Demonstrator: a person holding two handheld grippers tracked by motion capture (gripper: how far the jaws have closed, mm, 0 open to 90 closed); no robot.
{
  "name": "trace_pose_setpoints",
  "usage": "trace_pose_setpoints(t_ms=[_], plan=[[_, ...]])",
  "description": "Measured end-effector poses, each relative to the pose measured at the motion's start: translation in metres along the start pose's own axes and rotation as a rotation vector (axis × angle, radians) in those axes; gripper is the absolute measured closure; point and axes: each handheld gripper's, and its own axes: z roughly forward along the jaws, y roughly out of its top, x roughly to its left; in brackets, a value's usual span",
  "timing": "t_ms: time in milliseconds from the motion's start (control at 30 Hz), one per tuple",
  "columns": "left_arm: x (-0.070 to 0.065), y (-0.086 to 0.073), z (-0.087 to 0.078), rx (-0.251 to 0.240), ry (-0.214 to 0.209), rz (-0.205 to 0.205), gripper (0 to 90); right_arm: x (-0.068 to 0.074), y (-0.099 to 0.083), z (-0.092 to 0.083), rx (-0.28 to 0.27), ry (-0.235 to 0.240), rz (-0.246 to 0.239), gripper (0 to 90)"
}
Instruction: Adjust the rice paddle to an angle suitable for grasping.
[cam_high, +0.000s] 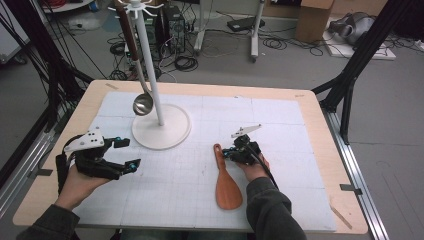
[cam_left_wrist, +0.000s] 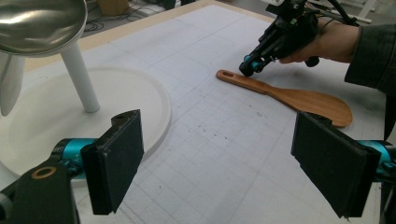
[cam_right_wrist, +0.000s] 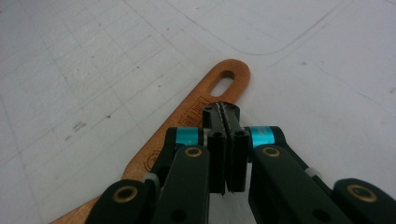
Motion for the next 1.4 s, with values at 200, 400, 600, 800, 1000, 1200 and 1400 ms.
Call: trace_pose_setpoints(t_ms=[200,400,600,800,1000,1200,1400], plan=[[0.001,-0.003,0.001,0.004,0.005,0.001,17.5,0.005,0.005,0.007,0.005,0.016,-0.008,89.8],[0.001,-0.003,0.000,-0.004,0.005,0.002,17.6,0.016,0.012,0.016,0.016,0.042,-0.035,89.8],[0.000,-0.003,0.000,-0.006,0.004,0.000,17.6,0.028,0.020,0.024,0.024,0.077,-0.060,89.8],[0.000,-0.004,0.000,-0.005,0.006,0.003,17.5,0.038,0.022,0.029,0.040,0.087,-0.093,89.9],[0.000,-0.005,0.001,-0.004,0.006,0.004,17.5,0.043,0.023,0.013,0.022,0.092,-0.104,89.8],[-0.001,-0.005,0.001,0.001,0.005,0.006,17.6,0.060,0.018,0.003,0.015,0.134,-0.149,89.8],[-0.002,-0.005,0.002,0.002,0.001,0.007,17.6,0.075,0.007,0.002,0.046,0.172,-0.170,89.8]])
